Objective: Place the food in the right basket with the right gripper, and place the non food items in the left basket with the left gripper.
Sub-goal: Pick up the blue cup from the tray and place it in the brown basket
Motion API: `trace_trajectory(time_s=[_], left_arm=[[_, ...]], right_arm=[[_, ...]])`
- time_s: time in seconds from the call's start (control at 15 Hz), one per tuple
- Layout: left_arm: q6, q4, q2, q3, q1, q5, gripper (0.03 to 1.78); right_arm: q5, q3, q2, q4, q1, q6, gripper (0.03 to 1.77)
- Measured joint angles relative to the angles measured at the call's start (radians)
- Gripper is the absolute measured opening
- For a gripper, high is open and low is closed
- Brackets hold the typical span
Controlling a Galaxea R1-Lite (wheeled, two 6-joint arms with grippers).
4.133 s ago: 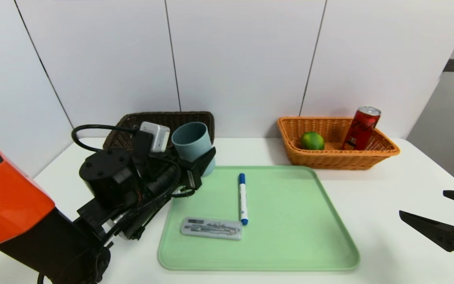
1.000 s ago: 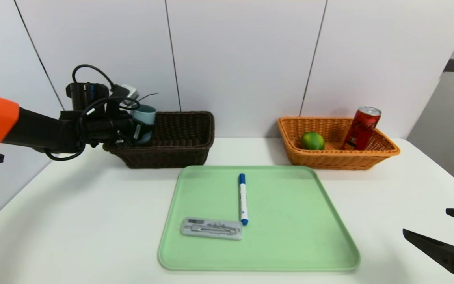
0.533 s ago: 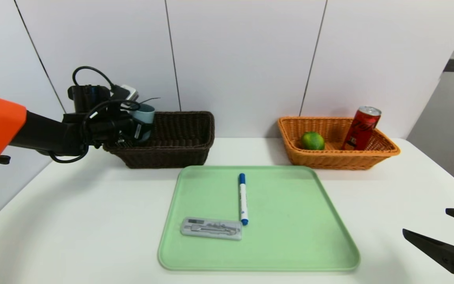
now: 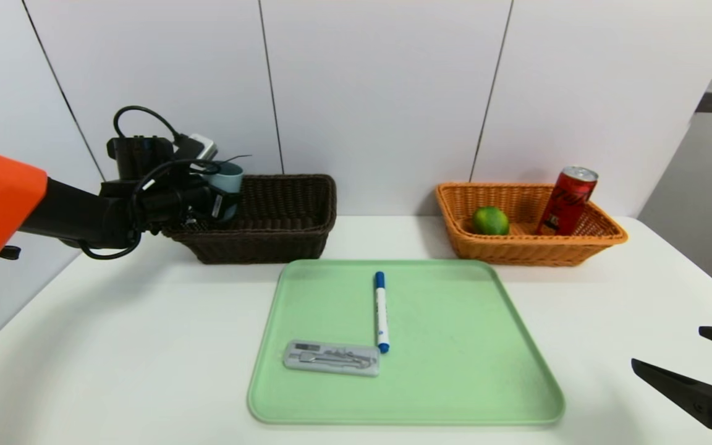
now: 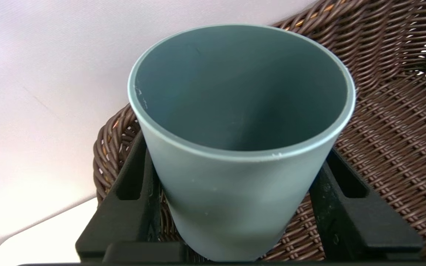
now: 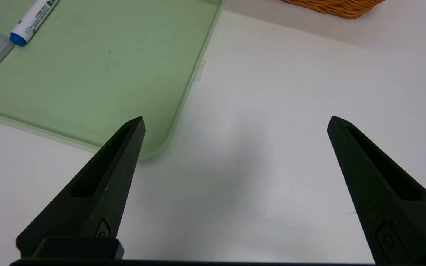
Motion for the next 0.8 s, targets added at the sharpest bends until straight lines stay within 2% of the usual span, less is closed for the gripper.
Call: trace_trajectory(time_s=[0.27, 0.67, 0.8], left_arm=[[0.001, -0.008, 0.0, 0.0, 0.0, 0.006, 1.36], [0.009, -0.003, -0.024, 0.0, 0.008, 0.006, 1.54], [0.072, 0.026, -0.056, 0.0, 0.029, 0.005, 1.58]], right_arm=[[-0.001, 0.0, 0.0, 0.0, 0.0, 0.0, 1.7], [0.0, 0.0, 0.0, 0.0, 0.0, 0.0, 1.7], [0.0, 0.001, 0.0, 0.0, 0.0, 0.0, 1.7]])
